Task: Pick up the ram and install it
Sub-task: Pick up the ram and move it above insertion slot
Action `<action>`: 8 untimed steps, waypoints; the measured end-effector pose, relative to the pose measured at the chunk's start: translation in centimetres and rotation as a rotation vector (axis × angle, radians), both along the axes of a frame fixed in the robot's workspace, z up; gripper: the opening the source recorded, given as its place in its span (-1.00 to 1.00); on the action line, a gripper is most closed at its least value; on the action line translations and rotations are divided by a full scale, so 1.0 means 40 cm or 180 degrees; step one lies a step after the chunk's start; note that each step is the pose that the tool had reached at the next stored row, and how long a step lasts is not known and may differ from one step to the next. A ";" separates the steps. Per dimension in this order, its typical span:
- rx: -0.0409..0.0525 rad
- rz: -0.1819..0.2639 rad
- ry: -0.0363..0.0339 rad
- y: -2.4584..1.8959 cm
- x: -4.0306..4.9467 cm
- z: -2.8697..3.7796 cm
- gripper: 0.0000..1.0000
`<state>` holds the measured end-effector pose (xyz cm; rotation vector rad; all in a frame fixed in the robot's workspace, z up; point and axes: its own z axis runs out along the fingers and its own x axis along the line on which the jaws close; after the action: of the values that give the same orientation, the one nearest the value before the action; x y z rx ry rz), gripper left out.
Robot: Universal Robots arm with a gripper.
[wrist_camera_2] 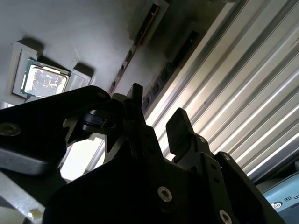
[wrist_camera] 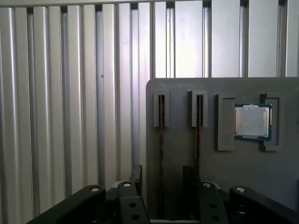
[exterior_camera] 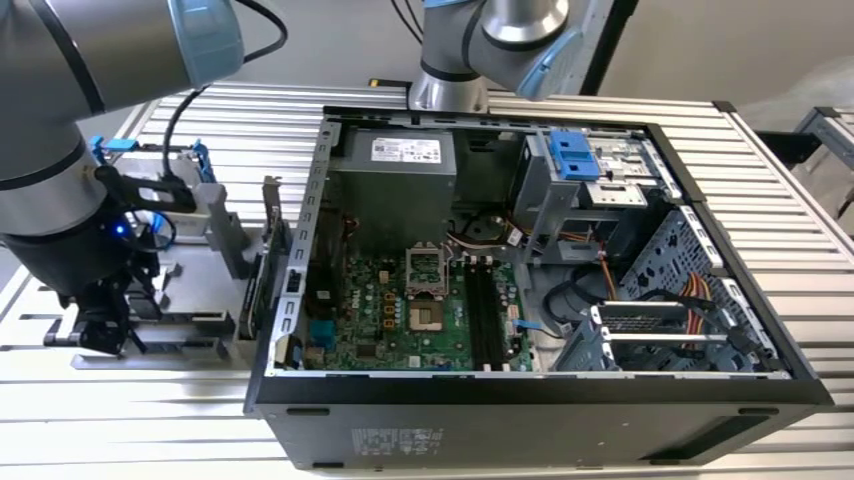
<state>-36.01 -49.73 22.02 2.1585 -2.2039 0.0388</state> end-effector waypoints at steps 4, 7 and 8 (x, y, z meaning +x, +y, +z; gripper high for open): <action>0.0000 0.0000 0.0000 0.000 0.002 -0.003 1.00; 0.0000 0.0000 0.0000 0.000 0.003 -0.006 1.00; 0.0000 0.0000 0.0000 0.000 0.003 -0.007 1.00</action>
<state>-35.90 -49.73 21.74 2.1585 -2.2039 0.0388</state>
